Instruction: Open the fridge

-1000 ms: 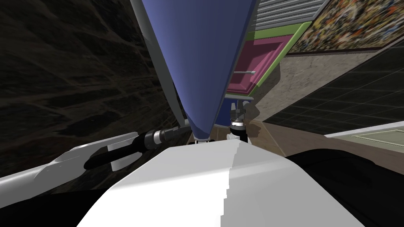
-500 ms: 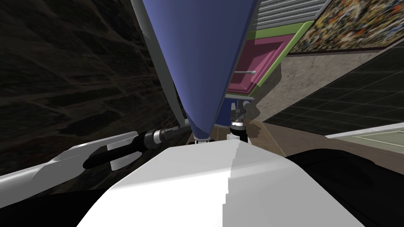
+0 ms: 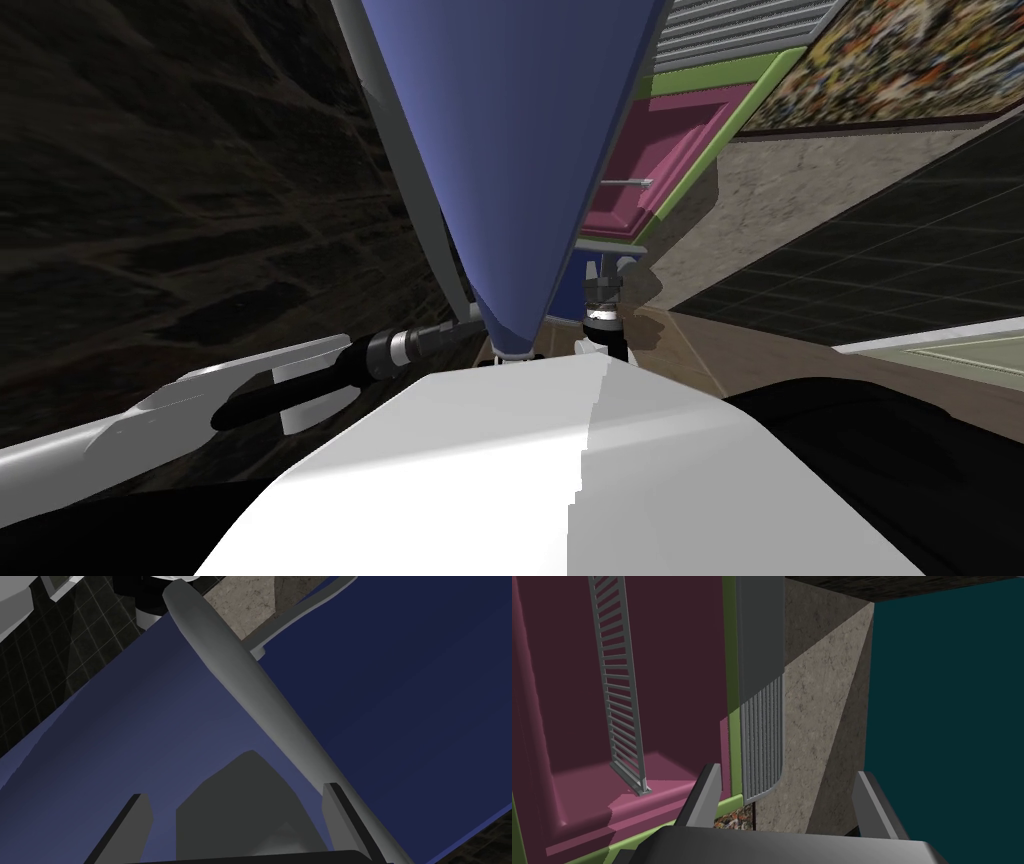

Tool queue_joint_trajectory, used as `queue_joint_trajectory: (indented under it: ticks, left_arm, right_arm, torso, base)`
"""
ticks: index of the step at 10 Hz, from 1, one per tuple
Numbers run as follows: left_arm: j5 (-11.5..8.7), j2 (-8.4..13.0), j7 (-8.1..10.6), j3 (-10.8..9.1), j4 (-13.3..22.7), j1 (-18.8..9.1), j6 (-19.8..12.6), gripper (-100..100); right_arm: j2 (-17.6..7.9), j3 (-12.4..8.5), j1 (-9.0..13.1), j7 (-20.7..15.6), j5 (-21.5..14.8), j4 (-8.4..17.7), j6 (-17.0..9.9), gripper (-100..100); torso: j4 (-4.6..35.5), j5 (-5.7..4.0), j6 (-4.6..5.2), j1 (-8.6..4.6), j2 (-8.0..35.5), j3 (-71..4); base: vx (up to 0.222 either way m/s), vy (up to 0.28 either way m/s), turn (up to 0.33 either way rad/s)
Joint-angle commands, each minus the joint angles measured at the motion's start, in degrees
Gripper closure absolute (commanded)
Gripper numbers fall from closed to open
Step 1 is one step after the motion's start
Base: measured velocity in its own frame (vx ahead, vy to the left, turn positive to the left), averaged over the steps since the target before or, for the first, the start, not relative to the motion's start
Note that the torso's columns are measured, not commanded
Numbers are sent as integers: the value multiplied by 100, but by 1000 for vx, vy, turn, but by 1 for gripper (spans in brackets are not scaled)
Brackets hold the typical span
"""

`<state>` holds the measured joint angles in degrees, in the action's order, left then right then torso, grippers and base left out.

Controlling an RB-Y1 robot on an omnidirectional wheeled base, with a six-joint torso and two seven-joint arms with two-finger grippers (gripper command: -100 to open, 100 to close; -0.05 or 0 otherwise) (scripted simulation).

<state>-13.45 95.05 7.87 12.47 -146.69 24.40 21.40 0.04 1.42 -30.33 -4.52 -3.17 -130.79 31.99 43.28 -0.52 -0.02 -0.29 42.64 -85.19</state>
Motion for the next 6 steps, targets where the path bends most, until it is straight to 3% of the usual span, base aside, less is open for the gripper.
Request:
queue_joint_trajectory:
  ticks: [1, 3, 4, 5, 6]
  left_arm:
    - [-112, -26, -55, -395, -79, 37, 166, -100]
    - [-112, -26, -55, -395, -79, 37, 166, -100]
    - [187, -264, 48, 30, 246, -118, -282, -100]
    - [187, -370, 48, -47, 357, 84, -295, -100]
    - [187, -621, 48, 30, 483, -22, -459, -100]
  right_arm:
    - [0, 0, 0, 0, 0, 0, 0, 0]
    - [0, 0, 0, 0, 0, 0, 0, 0]
    - [0, 0, 0, 0, 0, 0, 0, 0]
    - [0, 1, 4, 0, 0, 0, -1, 0]
    - [-1, 0, 3, 0, 0, 0, -1, 0]
  torso:
    - [2, -17, -2, 0, 3, -14]
    - [13, -24, -4, -2, 13, -11]
    - [15, -11, 5, -3, 8, 0]
    - [-13, -28, 1, 108, 0, -17]
    - [-61, 10, 1, 226, -35, -37]
  base:
    - [-7, -4, 3]
    - [-2, 3, 9]
    - [-76, 171, -332]
    - [-67, 216, -457]
    - [-31, 101, -209]
